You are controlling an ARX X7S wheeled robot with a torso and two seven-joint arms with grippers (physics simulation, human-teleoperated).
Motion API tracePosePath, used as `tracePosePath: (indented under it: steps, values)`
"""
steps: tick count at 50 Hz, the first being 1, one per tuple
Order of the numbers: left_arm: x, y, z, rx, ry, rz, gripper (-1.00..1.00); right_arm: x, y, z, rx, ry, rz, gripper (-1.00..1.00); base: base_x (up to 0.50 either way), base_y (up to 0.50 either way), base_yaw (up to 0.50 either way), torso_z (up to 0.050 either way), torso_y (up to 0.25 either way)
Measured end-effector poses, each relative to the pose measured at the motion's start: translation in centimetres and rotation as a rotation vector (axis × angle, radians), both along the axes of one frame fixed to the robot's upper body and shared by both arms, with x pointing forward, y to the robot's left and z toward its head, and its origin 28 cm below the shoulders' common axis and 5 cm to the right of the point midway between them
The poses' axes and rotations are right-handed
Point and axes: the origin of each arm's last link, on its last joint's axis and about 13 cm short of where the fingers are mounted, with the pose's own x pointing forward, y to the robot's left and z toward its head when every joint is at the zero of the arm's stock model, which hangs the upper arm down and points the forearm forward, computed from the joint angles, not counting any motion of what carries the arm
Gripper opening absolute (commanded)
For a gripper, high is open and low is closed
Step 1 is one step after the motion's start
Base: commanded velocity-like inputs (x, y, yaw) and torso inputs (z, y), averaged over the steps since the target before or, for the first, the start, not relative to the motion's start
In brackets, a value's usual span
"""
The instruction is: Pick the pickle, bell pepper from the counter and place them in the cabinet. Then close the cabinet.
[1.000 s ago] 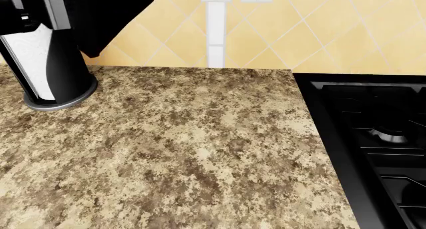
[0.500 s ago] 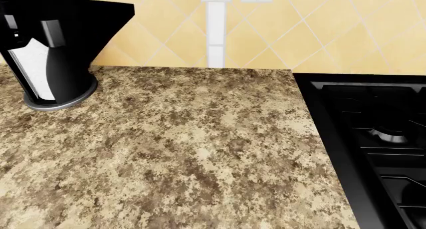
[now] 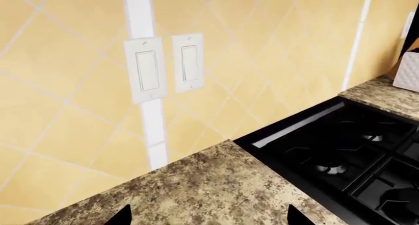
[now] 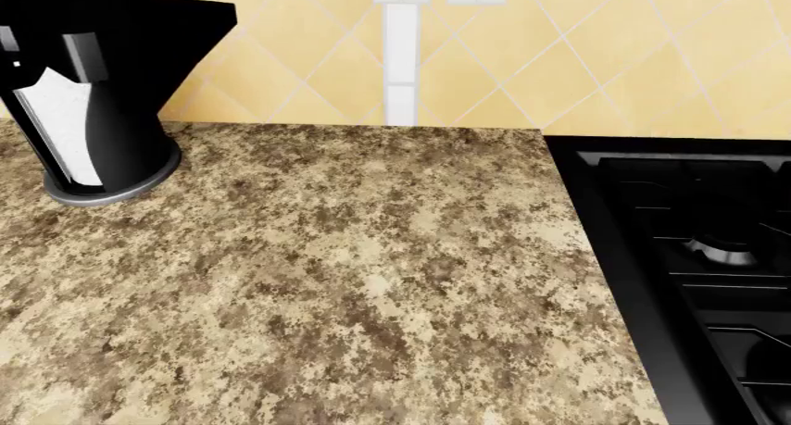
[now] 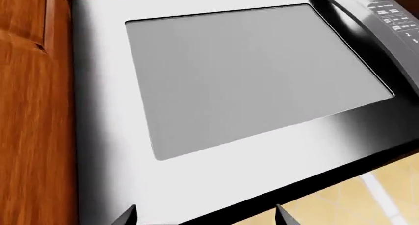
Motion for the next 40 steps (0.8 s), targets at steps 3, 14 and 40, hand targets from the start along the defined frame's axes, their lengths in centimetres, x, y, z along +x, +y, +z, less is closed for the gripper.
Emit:
tracePosePath:
  steps: [3,14,40]
  values:
    - [0.0,0.0,0.0,-0.002,0.000,0.001,1.00,-0.2,0.1,0.6,-0.004,-0.021,-0.003,1.00,0.00,0.00,0.00,0.000,0.000]
    - [0.0,0.0,0.1,-0.005,-0.002,0.000,1.00,-0.1,0.8,2.9,-0.042,-0.081,0.028,1.00,0.00,0.00,0.00,0.000,0.000]
    - [0.1,0.1,0.1,-0.010,0.002,-0.004,1.00,3.0,6.2,6.1,-0.240,-0.035,0.232,1.00,0.00,0.00,0.00,0.004,0.000]
